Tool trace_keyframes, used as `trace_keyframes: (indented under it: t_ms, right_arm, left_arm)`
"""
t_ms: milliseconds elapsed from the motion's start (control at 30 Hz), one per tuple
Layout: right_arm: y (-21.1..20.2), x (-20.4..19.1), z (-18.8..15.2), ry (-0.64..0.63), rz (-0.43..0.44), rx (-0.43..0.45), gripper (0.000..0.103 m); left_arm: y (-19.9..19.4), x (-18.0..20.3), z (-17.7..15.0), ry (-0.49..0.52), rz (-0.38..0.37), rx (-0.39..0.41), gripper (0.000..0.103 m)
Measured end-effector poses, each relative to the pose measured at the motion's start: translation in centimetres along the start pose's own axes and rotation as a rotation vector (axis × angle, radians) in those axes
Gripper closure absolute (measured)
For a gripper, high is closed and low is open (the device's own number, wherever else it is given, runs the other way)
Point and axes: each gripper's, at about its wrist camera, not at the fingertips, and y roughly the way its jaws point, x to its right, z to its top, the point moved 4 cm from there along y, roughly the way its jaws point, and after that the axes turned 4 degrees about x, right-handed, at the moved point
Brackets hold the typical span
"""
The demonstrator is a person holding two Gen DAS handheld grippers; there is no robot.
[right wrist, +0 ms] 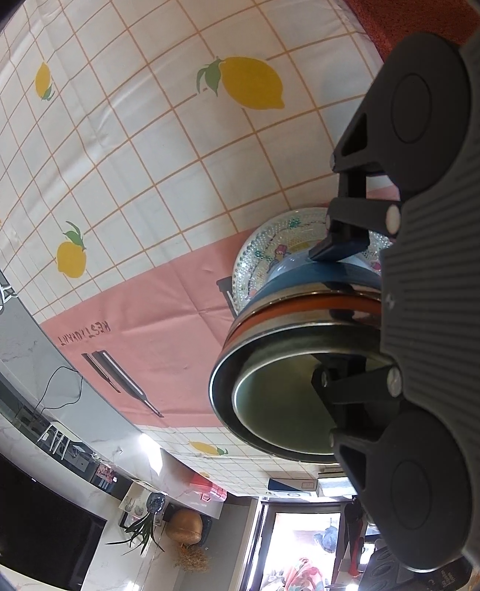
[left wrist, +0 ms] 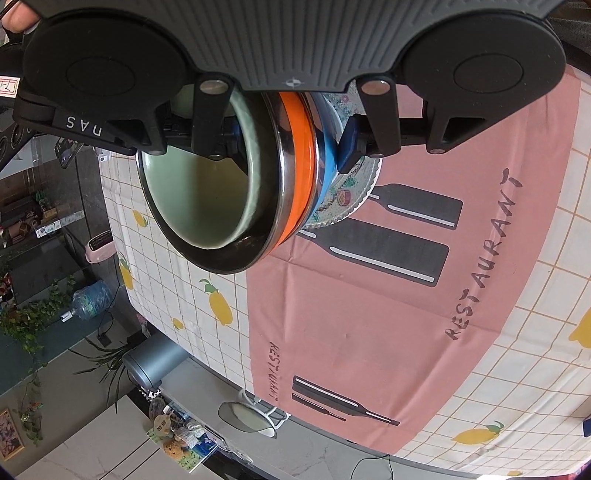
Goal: Organize plates and bowls
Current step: 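Carry the bowl stack over the plates and lower it onto the small bowl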
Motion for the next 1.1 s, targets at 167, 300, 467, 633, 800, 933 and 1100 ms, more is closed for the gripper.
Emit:
trace_keyframes:
  t_ms: [167,300,467,633,800,933,1100]
  right_arm:
    - [0.2,0.2,0.0,-0.002,-0.006,-0.001,0.057]
    - [0.4,0.3,0.0,-0.002,-0.008,-0.003,0.057]
    - [0.7,0.4,0.1,-0.008,-0.006,0.0,0.057]
    - [1.2,0.7,0.1,-0.013,-0.01,-0.004,0.057]
    - [1.5,0.9,0.3,-0.011,-0.003,0.001,0.057]
    - [1.9,0.7,0.6,-0.023,0.004,0.005,0.057]
    - [2.0,0.7,0.7,-0.023,0.01,0.007,0.057]
  left_arm:
    - [0.4,0.0,-0.1,-0.002,-0.005,-0.007,0.049]
    - [0.6,0.0,-0.1,0.003,-0.003,-0.01,0.049]
    - [0.8,-0.2,-0.2,0.004,-0.003,-0.011,0.049]
    - [1.4,-0.5,-0.4,-0.002,-0.003,-0.018,0.049]
    - [1.5,-0.5,-0.1,0.003,0.005,-0.008,0.049]
    - [1.4,-0.8,0.0,0.001,0.002,-0.004,0.049]
    - [1.4,-0.7,-0.2,0.015,0.004,-0.003,0.049]
